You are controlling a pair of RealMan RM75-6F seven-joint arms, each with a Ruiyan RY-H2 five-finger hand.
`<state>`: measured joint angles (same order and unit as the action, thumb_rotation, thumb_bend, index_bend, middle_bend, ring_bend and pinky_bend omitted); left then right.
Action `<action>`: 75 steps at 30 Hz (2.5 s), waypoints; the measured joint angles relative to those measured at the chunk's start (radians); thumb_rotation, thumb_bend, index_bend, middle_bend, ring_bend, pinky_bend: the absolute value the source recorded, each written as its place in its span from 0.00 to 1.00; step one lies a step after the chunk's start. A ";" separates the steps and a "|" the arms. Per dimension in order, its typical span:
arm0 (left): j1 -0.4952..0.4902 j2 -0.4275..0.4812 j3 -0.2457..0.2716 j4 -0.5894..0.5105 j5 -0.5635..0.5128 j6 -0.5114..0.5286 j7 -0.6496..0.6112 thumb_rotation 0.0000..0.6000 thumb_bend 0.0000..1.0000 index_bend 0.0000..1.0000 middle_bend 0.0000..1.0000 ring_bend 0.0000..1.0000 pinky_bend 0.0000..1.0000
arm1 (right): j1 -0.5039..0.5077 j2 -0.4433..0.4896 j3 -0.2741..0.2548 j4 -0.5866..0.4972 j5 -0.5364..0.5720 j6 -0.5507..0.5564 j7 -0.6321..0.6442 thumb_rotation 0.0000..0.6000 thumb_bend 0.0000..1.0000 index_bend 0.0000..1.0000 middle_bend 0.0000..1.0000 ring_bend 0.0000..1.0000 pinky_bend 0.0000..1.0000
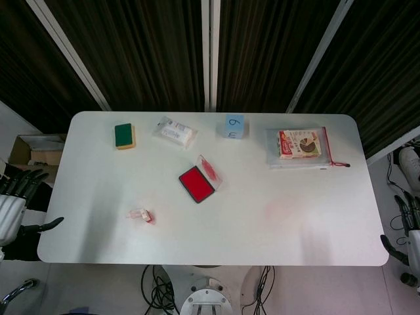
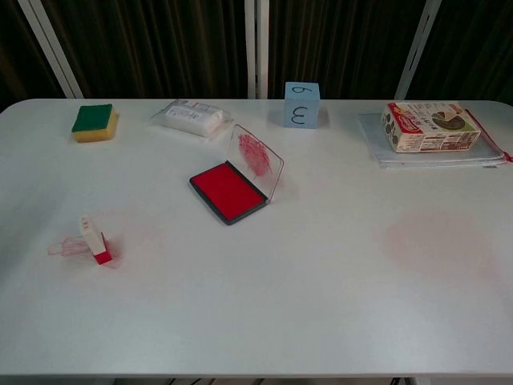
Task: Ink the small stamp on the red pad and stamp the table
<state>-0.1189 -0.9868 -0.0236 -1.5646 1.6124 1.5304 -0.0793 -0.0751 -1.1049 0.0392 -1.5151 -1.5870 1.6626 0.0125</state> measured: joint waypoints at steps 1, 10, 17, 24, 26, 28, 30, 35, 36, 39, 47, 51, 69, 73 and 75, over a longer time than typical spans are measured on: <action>0.000 -0.001 0.000 0.002 0.000 0.001 -0.001 0.26 0.03 0.14 0.12 0.11 0.21 | 0.000 -0.001 -0.001 0.001 0.001 -0.001 -0.001 1.00 0.15 0.00 0.00 0.00 0.00; -0.002 -0.001 0.003 -0.016 0.016 0.004 0.018 0.28 0.03 0.14 0.12 0.11 0.21 | -0.005 -0.004 -0.005 0.022 -0.003 0.005 0.027 1.00 0.15 0.00 0.00 0.00 0.00; -0.005 0.014 0.006 -0.042 0.051 0.023 0.039 0.49 0.04 0.14 0.12 0.11 0.23 | -0.012 0.003 -0.004 0.035 -0.002 0.019 0.055 1.00 0.15 0.00 0.00 0.00 0.00; -0.017 -0.028 -0.002 -0.007 0.132 0.091 0.004 1.00 0.17 0.23 0.26 0.62 0.82 | -0.001 0.016 -0.001 0.015 -0.002 -0.001 0.035 1.00 0.15 0.00 0.00 0.00 0.00; -0.023 -0.052 0.000 0.014 0.165 0.107 -0.013 1.00 0.21 0.26 0.31 0.78 0.92 | 0.006 0.018 -0.001 0.008 -0.001 -0.012 0.028 1.00 0.15 0.00 0.00 0.00 0.00; -0.036 -0.075 0.008 0.035 0.198 0.104 -0.025 1.00 0.22 0.27 0.32 0.82 0.95 | 0.009 0.018 -0.001 0.005 -0.001 -0.020 0.023 1.00 0.15 0.00 0.00 0.00 0.00; -0.051 -0.088 0.018 0.049 0.224 0.083 -0.014 1.00 0.22 0.28 0.32 0.85 0.96 | 0.012 0.017 -0.003 0.004 0.000 -0.028 0.017 1.00 0.15 0.00 0.00 0.00 0.00; -0.102 -0.139 0.040 0.079 0.278 0.005 0.049 1.00 0.22 0.26 0.29 0.87 0.97 | 0.013 0.010 -0.007 0.006 0.003 -0.033 0.012 1.00 0.15 0.00 0.00 0.00 0.00; -0.116 -0.157 0.043 0.087 0.287 -0.013 0.058 1.00 0.22 0.26 0.28 0.87 0.97 | 0.012 0.010 -0.008 0.007 0.003 -0.032 0.012 1.00 0.16 0.00 0.00 0.00 0.00; -0.154 -0.211 0.046 0.120 0.304 -0.055 0.068 1.00 0.22 0.25 0.26 0.87 0.97 | 0.006 0.012 -0.009 0.007 0.001 -0.022 0.013 1.00 0.16 0.00 0.00 0.00 0.00; -0.247 -0.344 0.058 0.224 0.322 -0.178 0.080 1.00 0.22 0.23 0.25 0.87 0.98 | -0.009 0.023 -0.008 0.008 0.007 0.001 0.025 1.00 0.16 0.00 0.00 0.00 0.00; -0.280 -0.409 0.067 0.291 0.316 -0.224 0.075 1.00 0.22 0.24 0.25 0.87 0.98 | -0.011 0.022 -0.007 0.013 0.011 0.000 0.031 1.00 0.16 0.00 0.00 0.00 0.00; -0.350 -0.654 0.125 0.658 0.305 -0.228 0.015 1.00 0.22 0.36 0.35 0.89 0.99 | -0.010 0.019 -0.005 0.025 0.021 -0.012 0.043 1.00 0.18 0.00 0.00 0.00 0.00; -0.356 -0.676 0.134 0.700 0.298 -0.212 0.005 1.00 0.22 0.39 0.37 0.89 0.99 | -0.012 0.019 -0.004 0.028 0.022 -0.008 0.045 1.00 0.18 0.00 0.00 0.00 0.00; -0.359 -0.684 0.138 0.715 0.293 -0.201 -0.002 1.00 0.22 0.41 0.39 0.89 0.99 | -0.012 0.018 -0.004 0.029 0.023 -0.008 0.046 1.00 0.18 0.00 0.00 0.00 0.00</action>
<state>-0.4777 -1.6709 0.1147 -0.8498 1.9055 1.3293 -0.0816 -0.0872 -1.0865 0.0351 -1.4865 -1.5644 1.6542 0.0584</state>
